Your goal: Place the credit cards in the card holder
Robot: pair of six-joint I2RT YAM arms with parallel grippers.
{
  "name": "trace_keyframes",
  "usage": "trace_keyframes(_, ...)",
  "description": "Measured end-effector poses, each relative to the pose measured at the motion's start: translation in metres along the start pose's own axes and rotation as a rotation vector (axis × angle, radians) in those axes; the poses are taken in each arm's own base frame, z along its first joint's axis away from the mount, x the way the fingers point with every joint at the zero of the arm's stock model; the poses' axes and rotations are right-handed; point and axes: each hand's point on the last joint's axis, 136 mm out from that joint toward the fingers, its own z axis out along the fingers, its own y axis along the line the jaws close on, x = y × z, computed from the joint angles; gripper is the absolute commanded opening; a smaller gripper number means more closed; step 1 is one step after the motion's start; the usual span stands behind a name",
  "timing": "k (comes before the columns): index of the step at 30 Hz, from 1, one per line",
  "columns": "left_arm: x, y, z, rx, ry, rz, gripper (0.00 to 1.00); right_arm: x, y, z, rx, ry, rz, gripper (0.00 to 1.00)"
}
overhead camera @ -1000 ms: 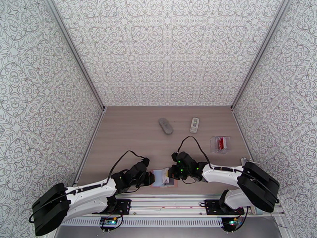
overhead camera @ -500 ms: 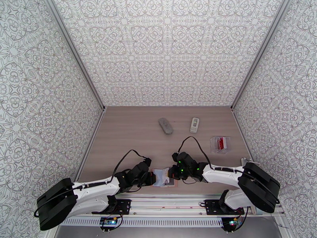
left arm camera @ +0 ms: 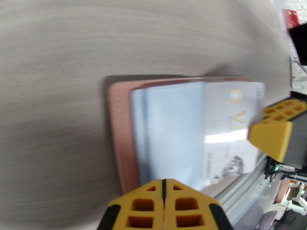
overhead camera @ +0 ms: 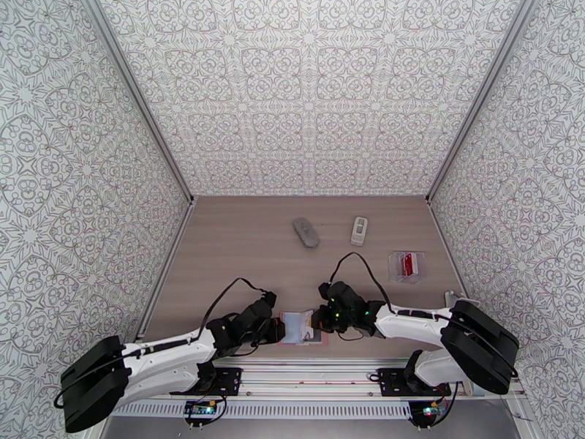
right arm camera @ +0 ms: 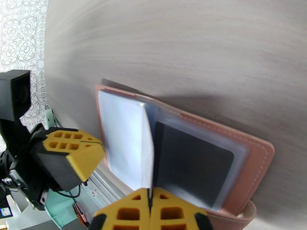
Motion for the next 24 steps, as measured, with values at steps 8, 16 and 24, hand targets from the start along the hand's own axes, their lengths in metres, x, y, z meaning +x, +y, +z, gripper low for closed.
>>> trace_keyframes(8,-0.005,-0.006,0.006,-0.010,0.005,0.021,0.04,0.000,-0.001,0.001,0.000,0.001,0.000,0.00)
trace_keyframes(16,-0.001,0.004,0.013,-0.056,0.031,0.012,0.01,0.000,0.000,0.001,-0.002,0.003,0.000,0.00)
trace_keyframes(24,-0.001,0.004,0.013,-0.057,0.032,0.007,0.00,0.001,0.000,0.002,-0.005,0.006,0.000,0.00)
